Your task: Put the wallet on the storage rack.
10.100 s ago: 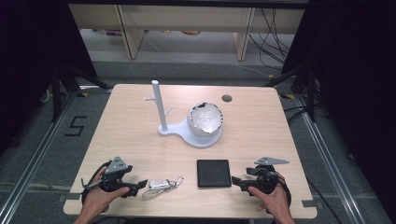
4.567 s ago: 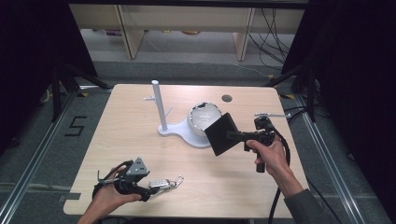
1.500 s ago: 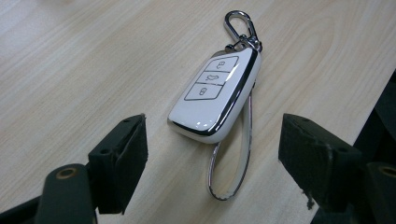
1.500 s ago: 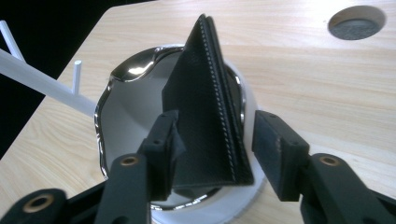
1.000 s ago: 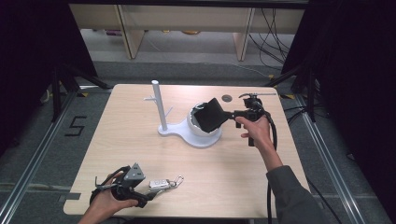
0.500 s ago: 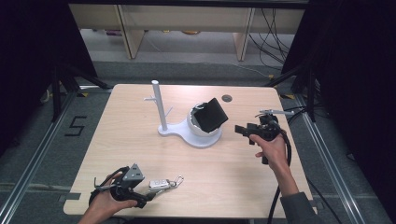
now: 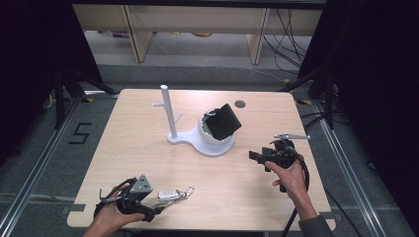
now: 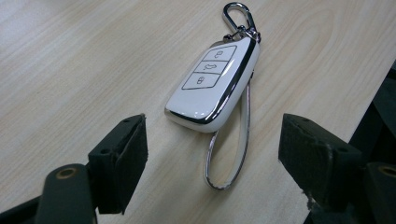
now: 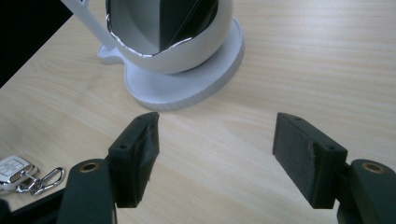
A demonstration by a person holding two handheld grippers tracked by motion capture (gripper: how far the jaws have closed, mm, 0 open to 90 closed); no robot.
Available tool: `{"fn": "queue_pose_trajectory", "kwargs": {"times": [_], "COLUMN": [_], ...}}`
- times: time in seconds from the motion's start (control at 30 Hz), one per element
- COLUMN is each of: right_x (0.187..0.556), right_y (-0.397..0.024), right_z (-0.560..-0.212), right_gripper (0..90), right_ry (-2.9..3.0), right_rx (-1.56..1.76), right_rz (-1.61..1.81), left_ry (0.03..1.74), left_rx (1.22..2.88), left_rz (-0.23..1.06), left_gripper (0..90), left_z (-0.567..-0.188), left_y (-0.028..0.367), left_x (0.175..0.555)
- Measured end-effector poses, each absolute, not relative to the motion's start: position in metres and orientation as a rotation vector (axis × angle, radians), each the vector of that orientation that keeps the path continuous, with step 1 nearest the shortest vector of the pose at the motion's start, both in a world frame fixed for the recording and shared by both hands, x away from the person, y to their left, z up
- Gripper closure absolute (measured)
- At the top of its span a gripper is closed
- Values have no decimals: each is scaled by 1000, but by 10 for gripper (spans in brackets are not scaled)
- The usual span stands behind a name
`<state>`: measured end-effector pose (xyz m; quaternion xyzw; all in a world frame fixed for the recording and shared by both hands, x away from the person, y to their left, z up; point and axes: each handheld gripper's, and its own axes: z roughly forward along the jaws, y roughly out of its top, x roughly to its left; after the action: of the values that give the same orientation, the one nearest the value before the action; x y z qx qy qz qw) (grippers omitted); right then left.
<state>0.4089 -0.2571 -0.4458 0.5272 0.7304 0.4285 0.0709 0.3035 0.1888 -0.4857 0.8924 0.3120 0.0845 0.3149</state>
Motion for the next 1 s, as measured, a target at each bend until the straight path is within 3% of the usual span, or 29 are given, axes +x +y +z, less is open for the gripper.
{"fn": "queue_pose_trajectory", "kwargs": {"times": [1.0], "right_x": [351], "right_y": [-229], "right_z": [-490], "right_gripper": [241], "right_ry": [2434], "right_rx": [1434], "right_rz": [1123], "left_ry": [824], "left_rx": [2348], "left_rz": [212], "left_gripper": [232], "left_z": [-487], "left_y": [186], "left_x": [307]}}
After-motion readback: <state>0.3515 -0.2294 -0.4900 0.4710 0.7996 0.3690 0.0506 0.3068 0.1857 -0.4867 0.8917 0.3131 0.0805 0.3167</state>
